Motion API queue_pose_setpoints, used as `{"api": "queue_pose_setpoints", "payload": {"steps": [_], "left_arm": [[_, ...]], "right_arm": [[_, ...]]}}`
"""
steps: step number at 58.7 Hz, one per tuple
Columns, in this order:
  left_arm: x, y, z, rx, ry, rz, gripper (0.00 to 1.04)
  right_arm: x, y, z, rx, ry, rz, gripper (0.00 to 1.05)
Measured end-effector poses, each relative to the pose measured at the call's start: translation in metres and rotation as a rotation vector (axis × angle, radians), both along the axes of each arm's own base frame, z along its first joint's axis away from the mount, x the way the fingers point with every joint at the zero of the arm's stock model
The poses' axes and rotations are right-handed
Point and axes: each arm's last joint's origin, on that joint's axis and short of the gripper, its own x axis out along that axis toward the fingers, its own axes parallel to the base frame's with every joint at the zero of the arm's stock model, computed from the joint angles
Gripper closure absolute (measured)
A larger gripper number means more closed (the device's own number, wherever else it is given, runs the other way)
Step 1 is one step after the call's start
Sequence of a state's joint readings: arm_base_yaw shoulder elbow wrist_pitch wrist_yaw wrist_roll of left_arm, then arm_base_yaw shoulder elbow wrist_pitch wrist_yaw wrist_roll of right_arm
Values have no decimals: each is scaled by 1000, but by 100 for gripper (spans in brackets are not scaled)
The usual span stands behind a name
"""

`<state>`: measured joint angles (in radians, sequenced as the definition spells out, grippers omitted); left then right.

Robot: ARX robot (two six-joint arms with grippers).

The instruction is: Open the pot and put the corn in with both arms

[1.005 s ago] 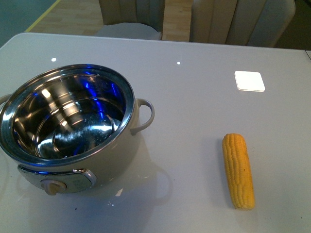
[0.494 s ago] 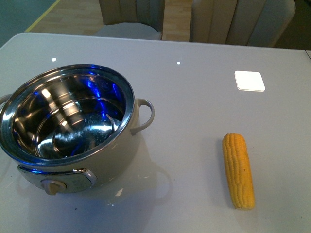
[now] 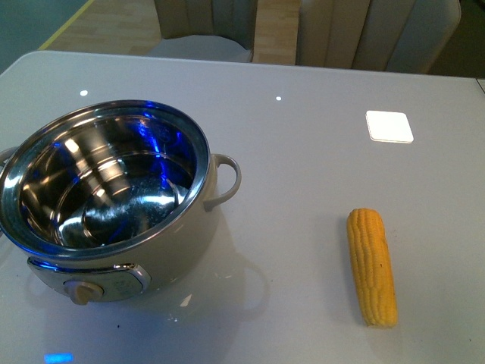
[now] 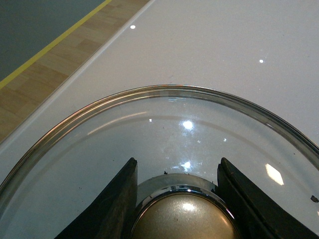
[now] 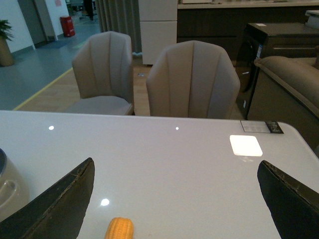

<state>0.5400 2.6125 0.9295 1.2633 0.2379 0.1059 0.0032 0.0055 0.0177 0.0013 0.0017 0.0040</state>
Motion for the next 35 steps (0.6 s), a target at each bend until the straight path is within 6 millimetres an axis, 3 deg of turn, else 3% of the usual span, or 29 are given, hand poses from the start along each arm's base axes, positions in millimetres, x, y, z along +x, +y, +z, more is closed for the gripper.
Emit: {"api": "queue_pose_setpoints", "payload": {"steps": [25,35], "left_arm": [[0,4,-7,12,4,0,63],[-2,2,-2,4,-3,-15,39]], "right_arm": [[0,0,0,0,0,0,9],[0,0,0,0,0,0,9]]}}
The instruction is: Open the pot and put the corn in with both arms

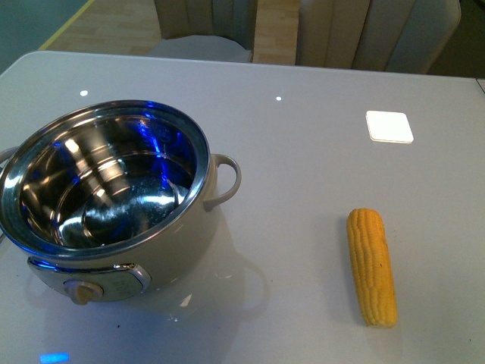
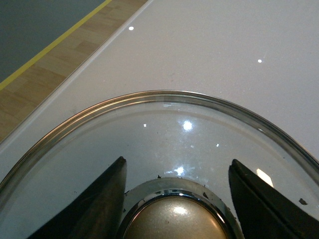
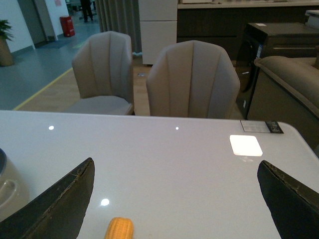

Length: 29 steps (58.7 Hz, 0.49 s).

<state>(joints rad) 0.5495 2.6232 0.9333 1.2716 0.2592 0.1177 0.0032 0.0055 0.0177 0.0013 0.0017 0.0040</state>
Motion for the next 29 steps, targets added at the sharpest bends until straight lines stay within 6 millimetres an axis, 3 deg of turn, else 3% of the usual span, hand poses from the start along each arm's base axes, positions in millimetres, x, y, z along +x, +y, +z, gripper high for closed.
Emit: {"api": "queue_pose_setpoints", "payload": {"steps": [13,29], "left_arm": [[-1,-4,26,5,-37,-5,6],[-8,-14,86,-37,-94,-39,7]], "right_arm": [[0,0,0,0,0,0,9],[0,0,0,0,0,0,9]]}}
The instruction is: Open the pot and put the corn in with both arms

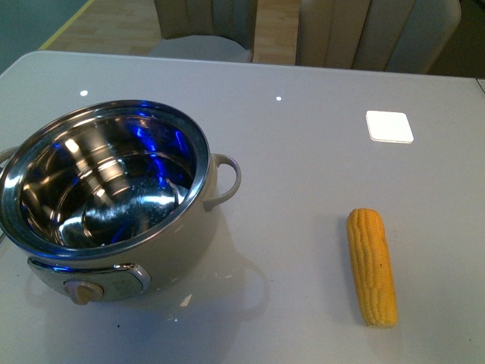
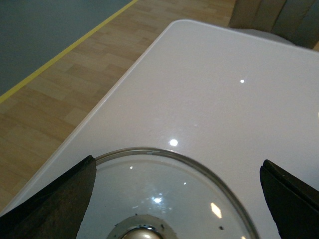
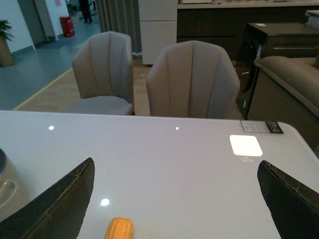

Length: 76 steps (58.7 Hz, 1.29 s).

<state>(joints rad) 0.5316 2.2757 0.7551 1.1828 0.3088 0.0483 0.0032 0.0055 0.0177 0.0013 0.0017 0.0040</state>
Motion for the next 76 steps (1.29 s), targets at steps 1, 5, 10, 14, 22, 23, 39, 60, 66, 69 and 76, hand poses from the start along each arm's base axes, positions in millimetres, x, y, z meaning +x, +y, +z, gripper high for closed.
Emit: {"api": "queue_pose_setpoints", "payload": {"steps": [1,5,10,14,22,23,39,60,66,69,76], "left_arm": [[-1,-1,6,-8,-7,-5,7],[-5,-7,25,-29,-37,-25,7],[-10,-14,53,-55,-84,-44,7],[-15,-21,78,-71,-127,-58,7],[-24,-42,119,-88,-190,-113,7],[-25,-46,123,-81,-199,-130,8],[-92,-122,130,65,-300,-211,56],[-133,-149,131,77,-301,-207,101],[-141,-154,131,77,-300,-210,101],[-146,-156,131,77,-300,-207,101],[-154,-160,132,79,-300,-202,101]], "right_arm": [[0,0,0,0,0,0,9],[0,0,0,0,0,0,9],[0,0,0,0,0,0,9],[0,0,0,0,0,0,9],[0,0,0,0,0,0,9],[0,0,0,0,0,0,9],[0,0,0,0,0,0,9],[0,0,0,0,0,0,9],[0,0,0,0,0,0,9],[0,0,0,0,0,0,9],[0,0,0,0,0,0,9]]}}
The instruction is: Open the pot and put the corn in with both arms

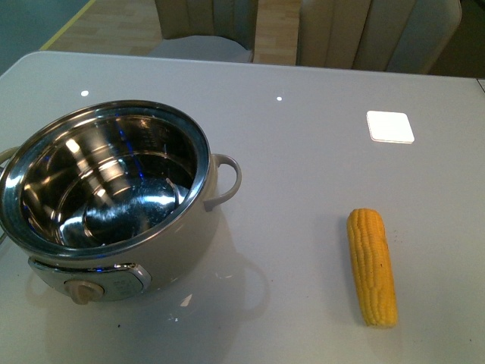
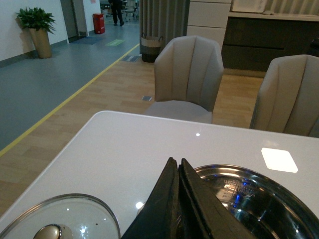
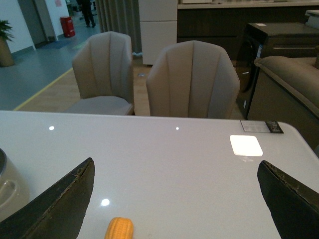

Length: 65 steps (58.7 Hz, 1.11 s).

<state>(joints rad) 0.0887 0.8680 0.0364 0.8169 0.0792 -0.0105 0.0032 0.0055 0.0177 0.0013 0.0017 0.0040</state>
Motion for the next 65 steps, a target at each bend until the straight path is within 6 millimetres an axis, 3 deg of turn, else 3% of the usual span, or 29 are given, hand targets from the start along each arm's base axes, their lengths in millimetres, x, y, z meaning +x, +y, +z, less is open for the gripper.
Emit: {"api": "queue_pose_setpoints", "payload": {"steps": [9,65], "left_arm": [[-10,-11,1,3,-3,-12,101],[-44,-11,8,3,-28,-7,101]], "right_arm": [[0,0,0,0,0,0,9],[0,0,0,0,0,0,9]]}}
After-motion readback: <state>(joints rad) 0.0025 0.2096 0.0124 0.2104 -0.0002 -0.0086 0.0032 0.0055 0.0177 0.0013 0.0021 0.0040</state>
